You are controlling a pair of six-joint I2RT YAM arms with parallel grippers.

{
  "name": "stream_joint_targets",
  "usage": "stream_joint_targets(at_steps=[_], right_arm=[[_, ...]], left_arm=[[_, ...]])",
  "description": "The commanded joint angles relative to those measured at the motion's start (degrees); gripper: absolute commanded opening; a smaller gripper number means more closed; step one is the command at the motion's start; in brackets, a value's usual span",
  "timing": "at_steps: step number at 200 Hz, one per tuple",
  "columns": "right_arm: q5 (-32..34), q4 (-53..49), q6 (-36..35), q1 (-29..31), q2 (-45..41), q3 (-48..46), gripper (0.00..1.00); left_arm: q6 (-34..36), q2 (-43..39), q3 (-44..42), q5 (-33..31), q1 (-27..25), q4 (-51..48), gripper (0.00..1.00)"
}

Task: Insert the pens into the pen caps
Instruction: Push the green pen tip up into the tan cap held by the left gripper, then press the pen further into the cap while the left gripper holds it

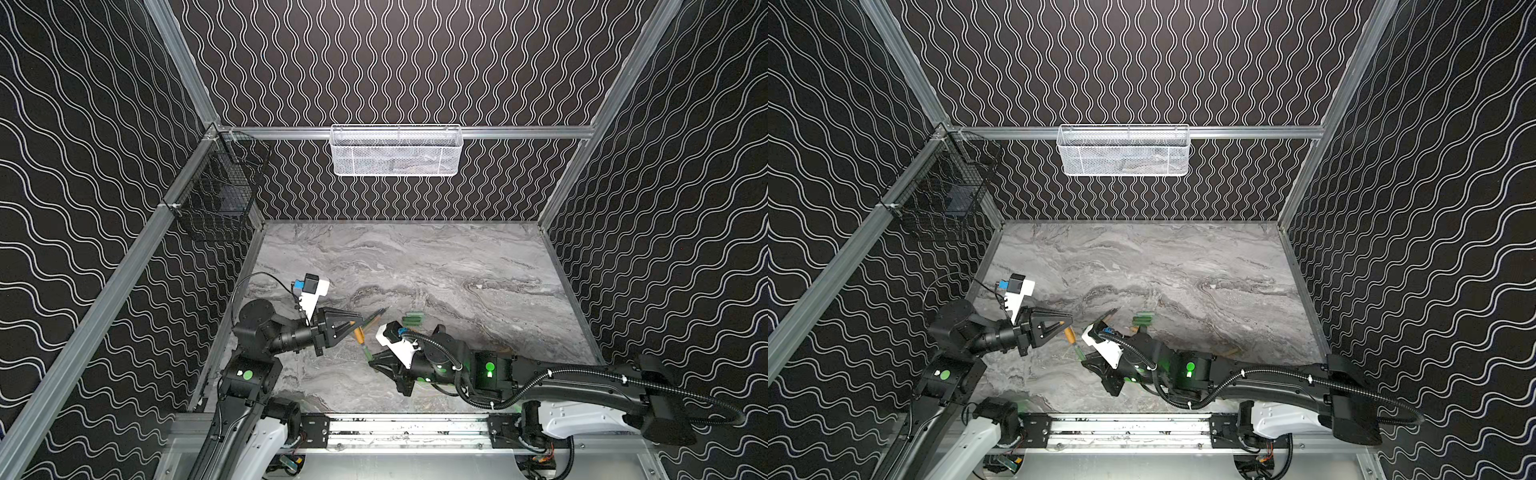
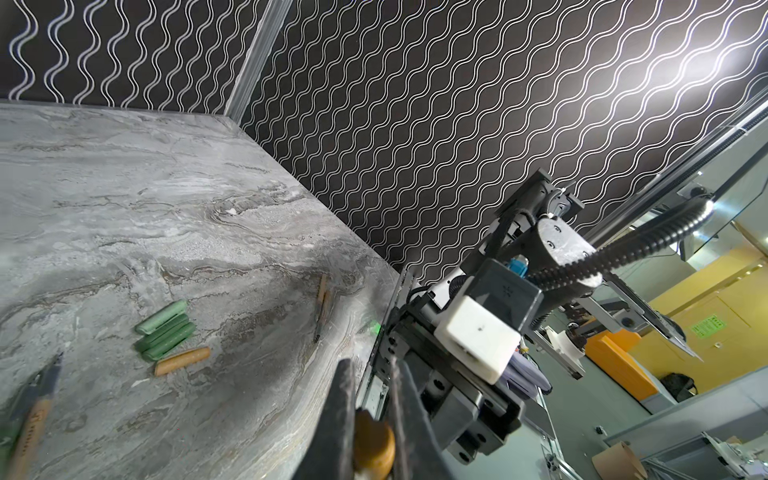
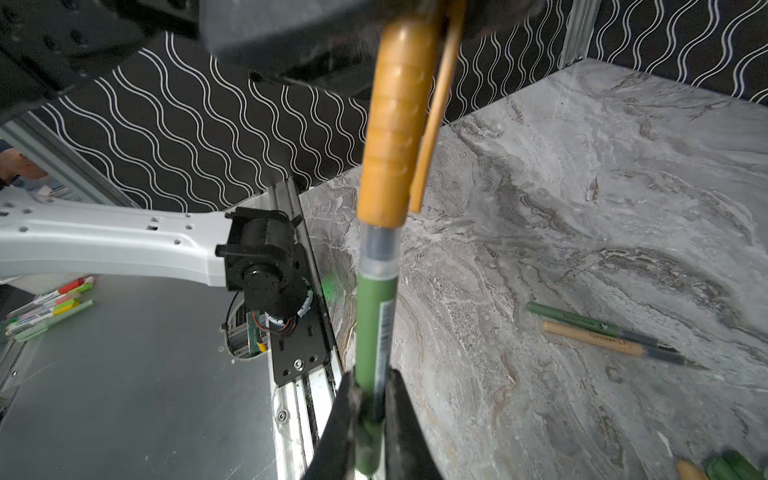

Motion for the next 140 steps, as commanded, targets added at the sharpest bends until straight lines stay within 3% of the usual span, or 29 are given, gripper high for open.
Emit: stream_joint_targets(at_steps=[1, 36, 74, 101, 117, 140], right_arm=[[1.73, 7.29, -1.68, -0.28, -0.06, 1.01, 0.02], [2.64, 6.78, -0.26, -0.94, 0.22, 2.6, 0.02], [1.55, 4.43, -0.4, -0.95, 0.76, 5.17, 0.02], [0.59, 3.0, -0.41, -0.92, 1.56, 6.84, 0.02], [-0.01, 2.3, -0.52, -0.95, 2.28, 7.68, 0.02], [-0.62, 1.21, -0.52, -0.95, 3.38, 8.75, 0.02]], left_arm=[[0.6, -0.21, 0.12, 1.24, -0.05, -2.35, 0.0], [0.73, 0.16, 0.16, 1.13, -0.07, -2.43, 0.0], [1.21, 0.22, 0.37, 0.82, -0.07, -3.26, 0.32], [1.39, 0.3, 0.51, 0.74, -0.07, -3.66, 0.44], [1.62, 0.34, 0.58, 0.55, -0.07, -3.83, 0.43], [1.63, 0.25, 0.49, 0.46, -0.07, -3.75, 0.29]])
